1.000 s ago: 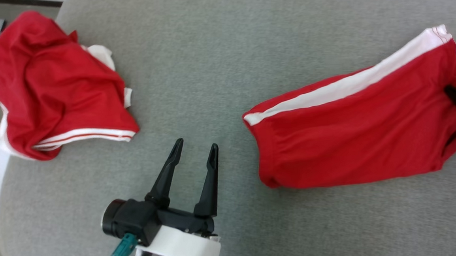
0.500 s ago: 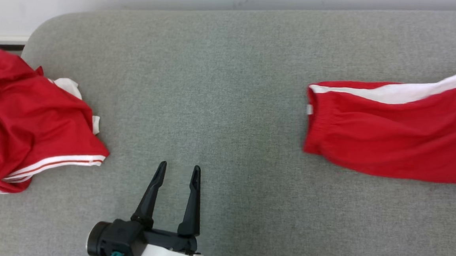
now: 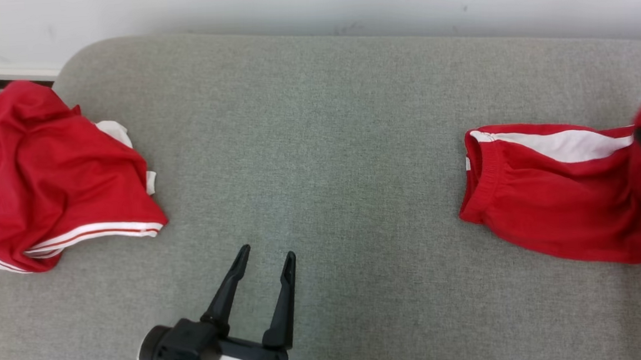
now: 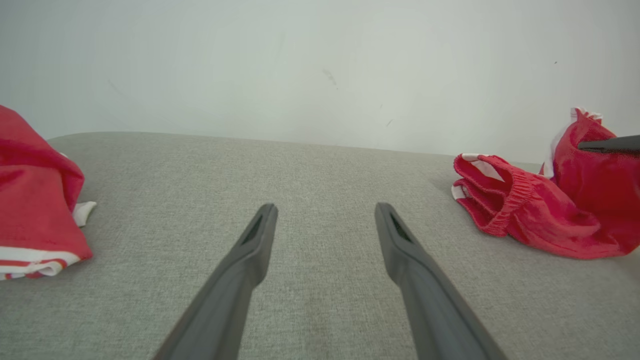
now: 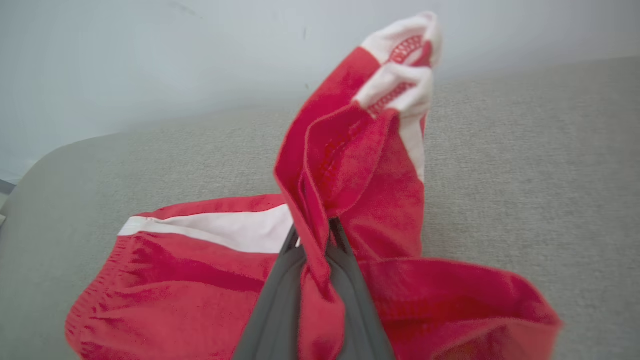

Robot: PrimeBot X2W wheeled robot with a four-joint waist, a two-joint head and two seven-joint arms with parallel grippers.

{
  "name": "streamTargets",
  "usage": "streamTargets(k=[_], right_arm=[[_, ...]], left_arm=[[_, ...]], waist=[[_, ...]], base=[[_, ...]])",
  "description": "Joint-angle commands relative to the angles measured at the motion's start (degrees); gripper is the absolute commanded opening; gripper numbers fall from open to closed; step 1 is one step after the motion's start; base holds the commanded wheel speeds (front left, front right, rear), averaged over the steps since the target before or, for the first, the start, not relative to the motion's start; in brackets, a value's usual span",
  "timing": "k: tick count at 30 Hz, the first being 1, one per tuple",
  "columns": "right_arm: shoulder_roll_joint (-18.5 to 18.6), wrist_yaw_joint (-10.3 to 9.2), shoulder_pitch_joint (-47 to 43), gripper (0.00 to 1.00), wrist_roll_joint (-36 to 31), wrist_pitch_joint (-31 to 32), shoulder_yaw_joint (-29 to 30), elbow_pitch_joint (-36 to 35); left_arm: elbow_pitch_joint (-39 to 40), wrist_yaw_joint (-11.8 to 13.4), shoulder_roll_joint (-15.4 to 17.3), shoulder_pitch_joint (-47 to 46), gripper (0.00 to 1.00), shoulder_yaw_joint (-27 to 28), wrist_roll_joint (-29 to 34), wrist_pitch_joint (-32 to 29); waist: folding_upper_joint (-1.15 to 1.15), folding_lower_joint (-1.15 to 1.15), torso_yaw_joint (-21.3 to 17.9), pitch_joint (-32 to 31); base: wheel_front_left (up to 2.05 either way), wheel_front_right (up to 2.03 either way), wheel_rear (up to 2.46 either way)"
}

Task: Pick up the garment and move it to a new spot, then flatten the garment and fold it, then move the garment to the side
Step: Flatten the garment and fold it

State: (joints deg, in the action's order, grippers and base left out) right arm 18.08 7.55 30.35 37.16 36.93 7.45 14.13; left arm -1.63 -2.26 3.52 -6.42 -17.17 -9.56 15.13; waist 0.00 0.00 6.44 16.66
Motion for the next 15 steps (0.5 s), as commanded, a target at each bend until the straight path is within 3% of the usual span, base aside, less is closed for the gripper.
streamTargets(k=[1,9,15], right_arm=[[-0.17,-0.13,-0.62,0.00,0.00,0.45,-0.89,-1.02],[-8.70,-0.13,-1.44,0.00,-3.78,1.34,-9.36,-2.27],[-11.95,-0.13,-0.76,0.00,-6.78,-1.33,-11.38,0.97]], left_arm=[[-0.26,-0.07,-0.09,0.74,1.00,0.03,0.67,0.02],[-1.63,0.04,-0.46,1.19,1.00,-0.64,-0.53,0.02],[-2.20,0.45,-0.52,1.50,1.00,-1.32,-1.44,0.01]], waist=[[0.00,0.00,0.19,-0.50],[0.00,0.00,0.87,-1.74],[0.00,0.00,1.94,-2.36]], base=[[0.00,0.00,0.00],[0.00,0.00,0.00],[0.00,0.00,0.00]])
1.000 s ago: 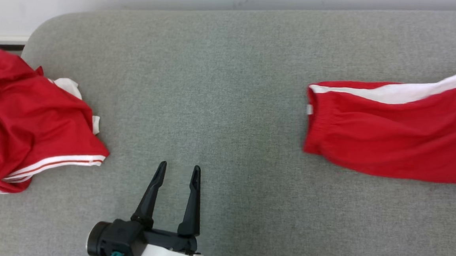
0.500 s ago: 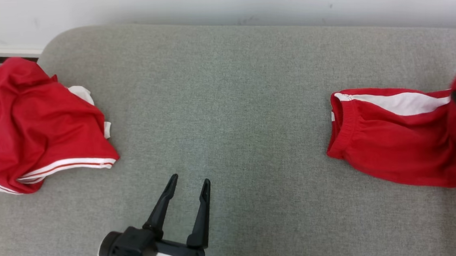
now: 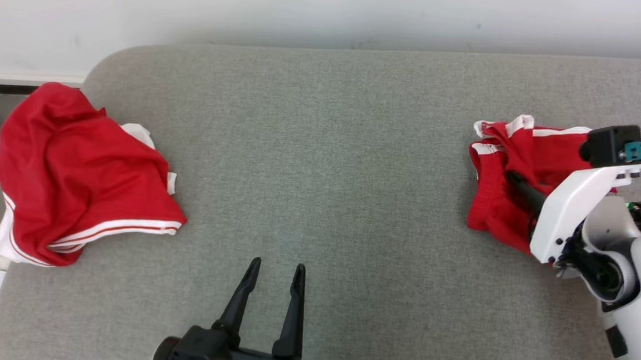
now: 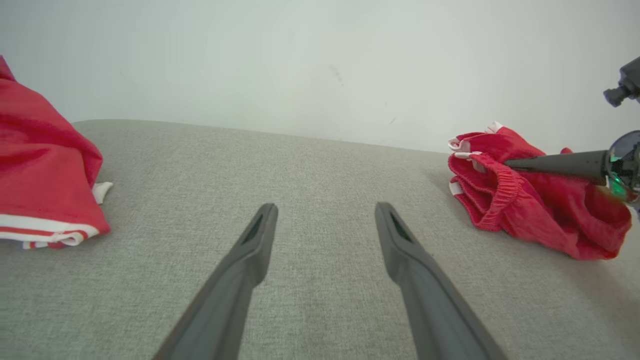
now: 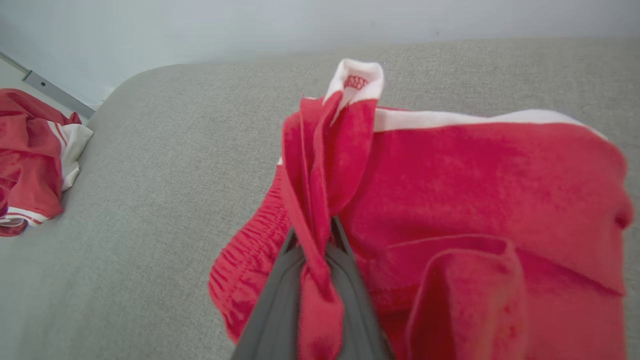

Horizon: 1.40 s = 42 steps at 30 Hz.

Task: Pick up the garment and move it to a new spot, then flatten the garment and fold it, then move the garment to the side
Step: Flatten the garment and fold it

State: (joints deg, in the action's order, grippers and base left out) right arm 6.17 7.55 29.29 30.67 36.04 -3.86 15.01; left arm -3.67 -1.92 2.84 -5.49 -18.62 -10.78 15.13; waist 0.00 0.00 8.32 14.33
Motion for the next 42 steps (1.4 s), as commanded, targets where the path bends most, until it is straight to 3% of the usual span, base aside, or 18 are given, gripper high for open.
streamTargets(k=[1,4,5,6,8,15,20,28,37,38,39,40,41,42], right_arm=[[-0.28,-0.13,0.31,0.00,-0.67,-0.73,-0.31,0.66],[-0.97,-0.13,0.42,0.00,-1.58,-2.14,-1.01,2.23],[-1.26,-0.13,0.54,0.06,-1.60,-2.88,-1.08,2.61],[-1.60,-0.13,0.67,0.33,-1.40,-3.77,-1.17,2.97],[-2.05,-0.13,0.78,1.00,-0.39,-5.40,-1.36,3.65],[-3.10,-0.13,-0.45,1.00,5.01,-11.49,-4.05,4.80],[-3.16,-0.13,-4.22,1.00,8.03,-16.13,-7.55,1.55],[4.23,-0.13,-13.33,1.00,1.12,-29.12,-10.83,-5.69],[8.66,-0.13,-20.96,1.00,-4.36,-40.10,-5.11,-4.02],[8.93,-0.13,-21.10,0.89,-4.24,-40.54,-4.26,-3.49],[9.55,-0.13,-21.03,0.54,-4.82,-40.94,-3.44,-2.82],[9.85,-0.13,-20.81,0.40,-5.12,-41.28,-2.75,-2.19],[9.84,-0.13,-20.33,0.13,-5.11,-41.56,-1.95,-1.49],[10.20,-0.13,-19.74,0.00,-5.52,-41.44,-1.66,-0.72]], left_arm=[[-0.20,0.20,0.16,0.66,1.00,0.08,-0.44,0.02],[-0.59,0.35,0.16,1.17,1.00,0.02,-0.67,0.01],[-0.66,0.41,0.16,1.21,1.00,0.03,-0.79,0.01],[-0.70,0.49,0.16,1.25,1.00,0.04,-0.87,0.02],[-0.72,0.77,0.15,1.43,1.00,-0.13,-1.03,0.01],[-1.18,0.85,0.15,2.63,1.00,0.45,-0.79,0.01],[-1.54,0.77,0.15,4.07,1.00,1.87,-0.05,0.02],[-0.71,1.36,0.17,7.60,1.00,4.51,0.34,0.01],[0.91,1.73,0.17,11.97,1.00,6.64,0.84,0.01],[1.04,1.68,0.17,12.13,1.00,6.75,0.92,0.01],[1.16,1.56,0.17,12.20,1.00,6.88,1.02,0.02],[1.26,1.43,0.16,12.17,1.00,6.88,1.13,0.01],[1.42,1.26,0.16,11.93,1.00,6.82,1.20,0.01],[1.55,1.11,0.15,11.52,1.00,6.76,1.24,0.01]], waist=[[0.00,0.00,0.19,-0.10],[0.00,0.00,0.35,-0.53],[0.00,0.00,0.36,-0.69],[0.00,0.00,0.34,-0.82],[0.00,0.00,0.22,-1.11],[0.00,0.00,-1.16,-3.03],[0.00,0.00,-2.63,-5.75],[0.00,0.00,-5.69,-10.17],[0.00,0.00,-8.07,-12.54],[0.00,0.00,-8.05,-12.49],[0.00,0.00,-7.94,-12.37],[0.00,0.00,-7.73,-12.12],[0.00,0.00,-7.45,-11.72],[0.00,0.00,-7.08,-11.15]], base=[[0.00,0.00,0.00],[0.00,0.00,0.00],[0.00,0.00,0.00],[0.00,0.00,0.00],[0.00,0.00,0.00],[0.00,0.00,0.00],[0.00,0.00,0.00],[0.00,0.00,0.00],[0.00,0.00,0.00],[0.00,0.00,0.00],[0.00,0.00,0.00],[0.00,0.00,0.00],[0.00,0.00,0.00],[0.00,0.00,0.00]])
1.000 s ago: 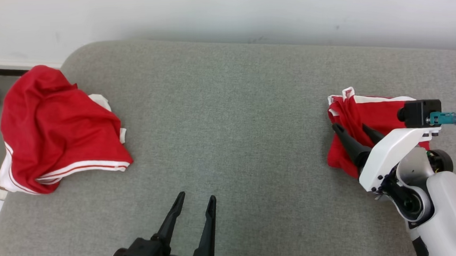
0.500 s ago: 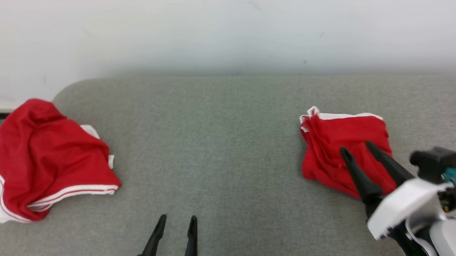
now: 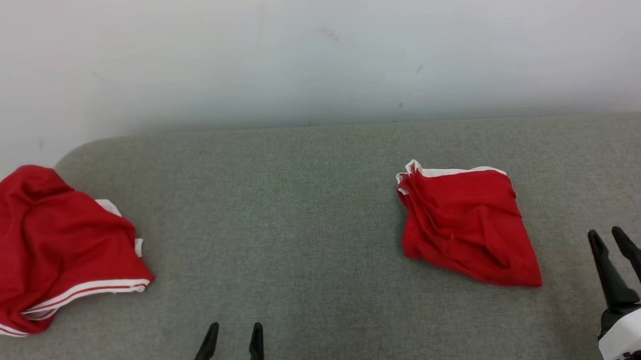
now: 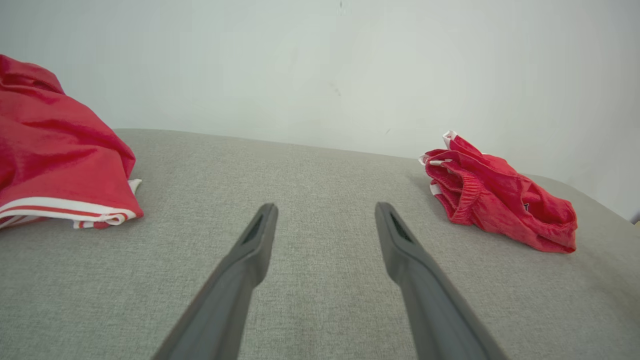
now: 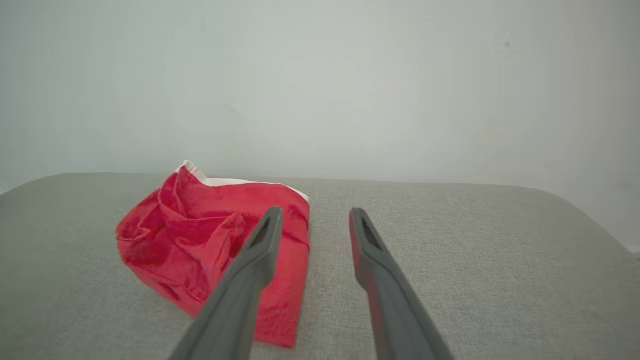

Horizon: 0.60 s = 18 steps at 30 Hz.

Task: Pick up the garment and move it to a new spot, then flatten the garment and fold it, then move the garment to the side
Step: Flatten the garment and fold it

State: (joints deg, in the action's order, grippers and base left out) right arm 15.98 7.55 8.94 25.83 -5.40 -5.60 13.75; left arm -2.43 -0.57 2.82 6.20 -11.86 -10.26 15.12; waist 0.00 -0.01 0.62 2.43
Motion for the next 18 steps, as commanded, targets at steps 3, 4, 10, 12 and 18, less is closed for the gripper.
streamTargets(k=[3,4,10,12,18], right_arm=[[1.42,-0.13,3.16,0.00,-1.43,0.50,-0.15,3.25],[1.46,-0.13,4.13,0.00,-1.48,0.84,-0.35,4.50],[0.96,-0.13,12.57,0.00,-3.91,2.57,-3.46,13.75],[0.92,-0.13,14.74,0.00,-4.18,2.86,-5.21,16.79],[0.15,-0.13,17.86,0.00,-3.10,1.12,-10.76,22.45]], left_arm=[[0.54,-0.49,0.19,-1.65,1.00,-0.13,1.24,0.02],[0.48,-0.61,0.19,-1.95,1.00,-0.20,1.35,0.02],[-0.20,-1.20,0.19,-4.24,1.00,-0.50,1.58,0.02],[-0.42,-1.21,0.19,-4.81,1.00,-0.56,1.29,0.02],[-0.79,-0.35,0.18,-5.69,1.00,-0.60,0.06,0.02]], waist=[[0.00,0.01,1.92,2.86],[0.00,0.01,2.35,3.63],[0.00,0.01,5.06,7.95],[0.00,0.01,6.02,8.67],[0.00,0.01,7.72,9.16]], base=[[0.00,0.00,0.00],[0.00,0.00,0.00],[0.00,0.00,0.00],[0.00,0.00,0.00],[0.00,0.00,0.00]])
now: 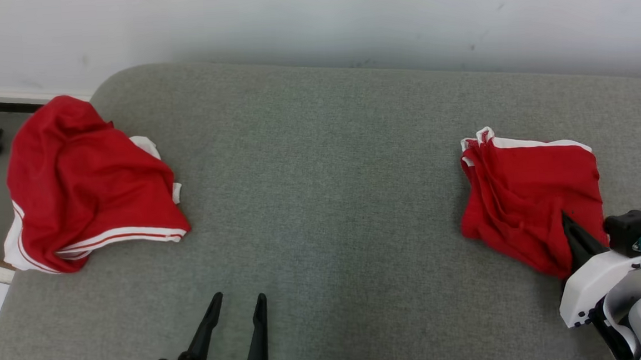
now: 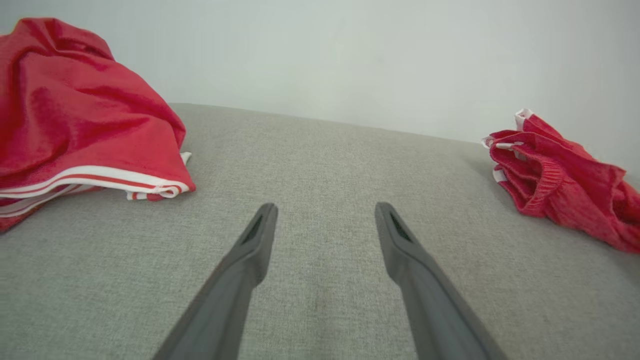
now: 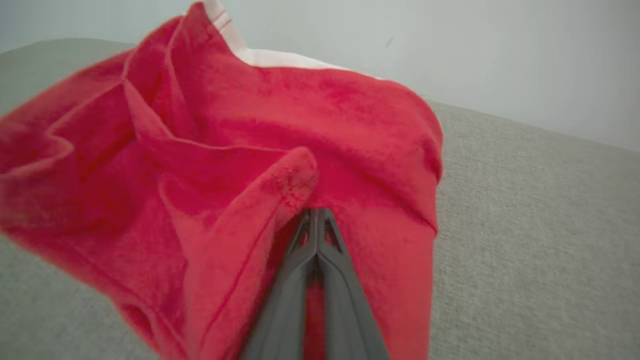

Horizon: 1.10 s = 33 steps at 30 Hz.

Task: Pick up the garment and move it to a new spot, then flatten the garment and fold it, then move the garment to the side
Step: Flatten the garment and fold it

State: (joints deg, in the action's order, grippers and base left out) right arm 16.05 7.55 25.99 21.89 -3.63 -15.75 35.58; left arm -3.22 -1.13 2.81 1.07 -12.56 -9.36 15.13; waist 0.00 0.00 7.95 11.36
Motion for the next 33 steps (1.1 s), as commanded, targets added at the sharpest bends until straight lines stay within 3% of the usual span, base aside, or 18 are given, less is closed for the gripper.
streamTargets(k=[1,16,22,33], right_arm=[[-0.02,-0.13,1.24,0.00,1.11,-0.76,-1.58,1.00],[-2.06,-0.13,4.25,0.00,4.65,-1.75,-18.15,1.71],[-2.40,-0.13,4.22,0.00,4.17,-4.46,-21.29,1.56],[-3.33,-0.13,0.94,0.00,5.37,-2.02,-27.88,2.52]], left_arm=[[0.02,0.32,0.19,-0.60,1.00,0.10,-0.84,0.01],[0.07,1.09,0.20,-0.91,1.00,-1.05,-2.08,0.01],[0.02,1.43,0.20,0.36,1.00,-1.23,-2.43,0.01],[-0.32,1.52,0.20,1.69,1.00,-0.86,-2.69,0.01]], waist=[[0.00,0.00,0.50,0.20],[0.00,0.00,1.96,-1.29],[0.00,0.00,2.38,-2.40],[0.00,0.00,1.18,-4.91]], base=[[0.00,0.00,0.00],[0.00,0.00,0.00],[0.00,0.00,0.00],[0.00,0.00,0.00]])
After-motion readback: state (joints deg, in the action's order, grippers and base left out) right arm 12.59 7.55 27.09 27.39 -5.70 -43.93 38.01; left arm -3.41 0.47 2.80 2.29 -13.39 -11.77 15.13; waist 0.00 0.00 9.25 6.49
